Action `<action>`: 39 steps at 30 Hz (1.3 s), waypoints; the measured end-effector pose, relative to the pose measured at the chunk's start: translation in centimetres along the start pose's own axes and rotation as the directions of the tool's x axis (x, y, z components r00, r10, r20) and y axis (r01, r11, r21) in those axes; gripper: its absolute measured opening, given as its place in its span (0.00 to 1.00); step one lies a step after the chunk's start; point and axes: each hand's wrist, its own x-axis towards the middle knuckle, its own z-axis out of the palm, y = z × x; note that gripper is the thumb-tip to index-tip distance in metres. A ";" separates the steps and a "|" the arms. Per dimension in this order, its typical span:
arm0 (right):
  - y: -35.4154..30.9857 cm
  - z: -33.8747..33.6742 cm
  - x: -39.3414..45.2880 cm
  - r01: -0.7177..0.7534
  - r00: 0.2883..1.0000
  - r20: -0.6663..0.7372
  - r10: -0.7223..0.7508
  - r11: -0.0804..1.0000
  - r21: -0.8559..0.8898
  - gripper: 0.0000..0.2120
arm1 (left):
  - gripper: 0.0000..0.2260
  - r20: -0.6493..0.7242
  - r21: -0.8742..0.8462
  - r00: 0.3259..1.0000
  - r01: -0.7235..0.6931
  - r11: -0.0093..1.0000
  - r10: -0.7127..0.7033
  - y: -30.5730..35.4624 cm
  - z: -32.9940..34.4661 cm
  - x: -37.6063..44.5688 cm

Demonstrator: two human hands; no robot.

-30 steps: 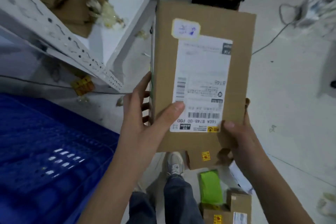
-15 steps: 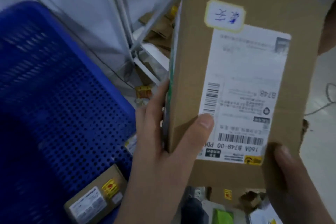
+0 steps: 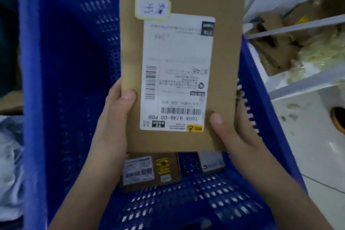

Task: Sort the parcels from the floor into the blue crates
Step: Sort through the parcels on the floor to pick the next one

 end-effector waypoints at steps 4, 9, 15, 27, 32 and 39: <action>4.2 2.4 6.8 0.027 0.993 0.119 -0.011 0.990 -0.138 0.30 | 0.18 -0.073 0.104 0.995 0.083 0.991 -0.075 -3.3 -2.9 3.1; 9.1 5.3 13.1 -0.076 0.973 0.198 0.120 0.974 -0.213 0.32 | 0.22 -0.116 0.215 0.985 0.152 0.965 -0.129 -8.3 -5.2 6.9; 14.7 9.3 16.6 -0.174 0.960 0.169 0.225 0.947 -0.270 0.35 | 0.21 -0.217 0.288 0.943 0.309 0.906 -0.253 -12.4 -7.9 9.8; 19.8 10.7 16.7 -0.216 0.958 0.114 0.265 0.920 -0.327 0.37 | 0.24 -0.334 0.761 0.919 0.393 0.517 -0.207 -16.4 -6.8 10.2; 20.4 11.3 16.7 -0.225 0.949 0.109 0.296 0.876 -0.426 0.40 | 0.26 -0.362 0.918 0.929 0.369 0.146 -0.071 -16.6 -5.6 8.7; 18.9 11.7 18.7 -0.332 0.884 0.128 0.450 0.796 -0.507 0.43 | 0.29 -0.287 0.949 0.956 0.293 0.118 -0.066 -18.3 -4.5 6.5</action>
